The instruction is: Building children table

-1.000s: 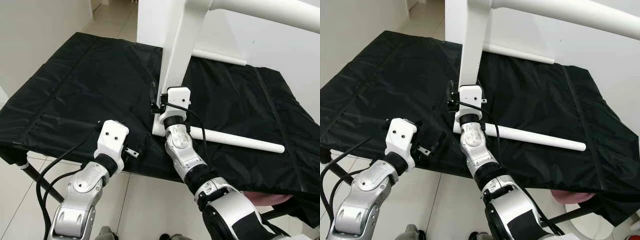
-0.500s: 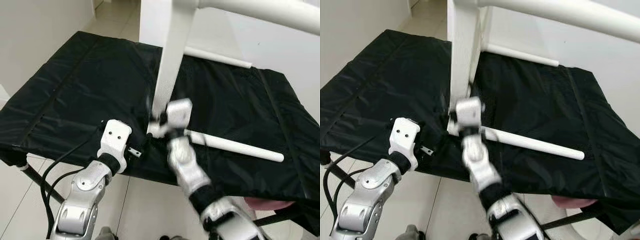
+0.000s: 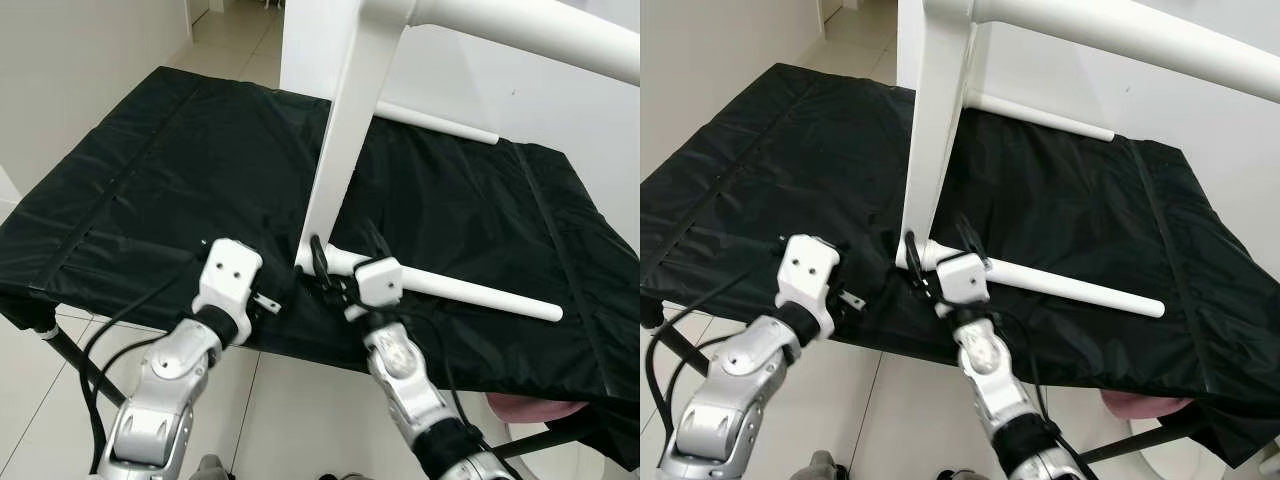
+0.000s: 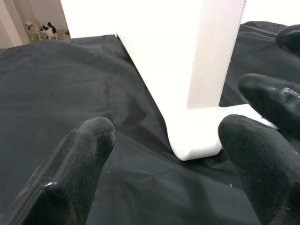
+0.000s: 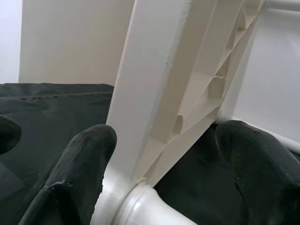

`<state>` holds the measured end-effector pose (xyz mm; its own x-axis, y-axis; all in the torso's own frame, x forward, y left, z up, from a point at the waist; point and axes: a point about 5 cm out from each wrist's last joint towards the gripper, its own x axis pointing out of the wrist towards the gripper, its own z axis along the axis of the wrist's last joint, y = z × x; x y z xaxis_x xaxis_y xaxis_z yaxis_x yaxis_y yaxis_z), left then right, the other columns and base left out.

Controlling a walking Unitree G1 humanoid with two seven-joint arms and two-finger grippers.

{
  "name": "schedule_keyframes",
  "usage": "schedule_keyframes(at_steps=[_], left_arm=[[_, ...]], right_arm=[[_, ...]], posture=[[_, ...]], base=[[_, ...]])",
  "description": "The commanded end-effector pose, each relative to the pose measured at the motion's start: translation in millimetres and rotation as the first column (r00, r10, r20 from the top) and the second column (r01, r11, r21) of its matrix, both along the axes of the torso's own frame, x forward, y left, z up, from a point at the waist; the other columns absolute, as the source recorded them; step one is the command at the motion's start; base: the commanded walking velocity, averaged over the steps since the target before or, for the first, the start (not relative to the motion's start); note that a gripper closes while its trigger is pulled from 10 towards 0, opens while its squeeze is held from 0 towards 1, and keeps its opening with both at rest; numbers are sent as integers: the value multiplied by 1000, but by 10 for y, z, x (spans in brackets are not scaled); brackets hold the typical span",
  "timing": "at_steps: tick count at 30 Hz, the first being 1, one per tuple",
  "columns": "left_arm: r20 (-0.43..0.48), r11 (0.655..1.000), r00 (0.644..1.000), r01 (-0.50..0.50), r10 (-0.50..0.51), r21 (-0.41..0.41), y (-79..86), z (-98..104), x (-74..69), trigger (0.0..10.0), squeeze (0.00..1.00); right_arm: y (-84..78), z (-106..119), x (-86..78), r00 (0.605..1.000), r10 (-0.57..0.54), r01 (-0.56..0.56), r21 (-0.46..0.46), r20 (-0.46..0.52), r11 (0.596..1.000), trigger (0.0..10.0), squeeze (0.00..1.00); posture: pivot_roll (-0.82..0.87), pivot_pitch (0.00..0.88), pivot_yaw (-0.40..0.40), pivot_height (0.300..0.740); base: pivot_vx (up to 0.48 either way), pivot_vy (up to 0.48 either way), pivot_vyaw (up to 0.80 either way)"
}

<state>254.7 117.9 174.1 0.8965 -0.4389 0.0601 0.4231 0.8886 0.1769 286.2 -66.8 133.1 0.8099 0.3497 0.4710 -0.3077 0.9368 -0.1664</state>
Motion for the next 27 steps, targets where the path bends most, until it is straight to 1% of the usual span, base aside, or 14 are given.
schedule_keyframes(at_steps=[1, 3, 5, 6, 7, 9, 13, 15, 18, 19, 20, 23, 24, 27], left_arm=[[0, 1000, 1000, 4, -4, 9, -23, -17, 6, 10000, 0], [10, 1000, 1000, 4, -4, 22, -13, 1, 36, 10000, 0], [10, 1000, 1000, 4, -4, 22, -13, 1, 36, 10000, 0], [13, 1000, 1000, 3, -4, 27, 1, 12, 56, 10000, 0], [13, 1000, 1000, 3, -4, 27, 1, 12, 56, 10000, 0], [10, 1000, 1000, 3, -3, 29, 40, 31, 98, 10000, 0], [6, 1000, 1000, 4, -5, 30, 54, 33, 114, 10000, 0], [-9, 999, 1000, 2, -1, 35, 89, 40, 178, 10000, 0], [-9, 999, 1000, 2, -1, 35, 89, 40, 178, 10000, 0], [-11, 999, 1000, 0, 1, 34, 87, 53, 209, 10000, 0], [-11, 999, 1000, 0, 1, 34, 87, 53, 209, 10000, 0], [-11, 1000, 1000, 0, 0, 25, 59, 84, 269, 10000, 0], [-5, 1000, 1000, 3, -3, 25, 4, 98, 319, 10000, 0], [-9, 1000, 1000, 13, -13, 9, -50, 106, 362, 10000, 0]], right_arm=[[-8, 21, -6, 1000, 7, -7, -1, 4, 1000, 10000, 0], [-121, 7, -15, 1000, -13, 13, -17, -2, 1000, 10000, 0], [-121, 7, -15, 1000, -13, 13, -17, -2, 1000, 10000, 0], [-188, -2, -13, 1000, -27, 27, -24, -9, 999, 10000, 0], [-188, -2, -13, 1000, -27, 27, -24, -9, 999, 10000, 0], [-335, -8, 26, 995, -88, 88, -12, -38, 996, 10000, 0], [-385, -1, 43, 993, -112, 112, -5, -46, 994, 10000, 0], [-551, -2, 104, 975, -203, 207, 32, -90, 978, 10000, 0], [-551, -2, 104, 975, -203, 207, 32, -90, 978, 10000, 0], [-615, -13, 129, 965, -236, 243, 47, -115, 969, 10000, 0], [-615, -13, 129, 965, -236, 243, 47, -115, 969, 10000, 0], [-723, -3, 176, 945, -296, 307, 68, -138, 949, 10000, 0], [-789, 23, 228, 930, -337, 351, 84, -146, 933, 10000, 0], [-834, 59, 276, 919, -367, 382, 96, -147, 919, 10000, 0]], posture=[[110, 13, -93, 740], [107, 11, -92, 740], [107, 11, -92, 740], [104, 7, -94, 740], [104, 7, -94, 740], [98, 3, -95, 740], [94, 1, -95, 740], [88, 0, -95, 740], [88, 0, -95, 740], [88, 0, -102, 740], [88, 0, -102, 740], [86, 0, -105, 740], [90, 0, -112, 740], [88, 0, -113, 740]], base=[[0, 0, 0], [0, 0, 0], [0, 0, 0], [0, 0, 0], [0, 0, 0], [0, 0, 0], [0, 0, 0], [0, 0, 0], [0, 0, 0], [0, 0, 0], [0, 0, 0], [0, 0, 0], [0, 0, 0], [0, 0, 0]])
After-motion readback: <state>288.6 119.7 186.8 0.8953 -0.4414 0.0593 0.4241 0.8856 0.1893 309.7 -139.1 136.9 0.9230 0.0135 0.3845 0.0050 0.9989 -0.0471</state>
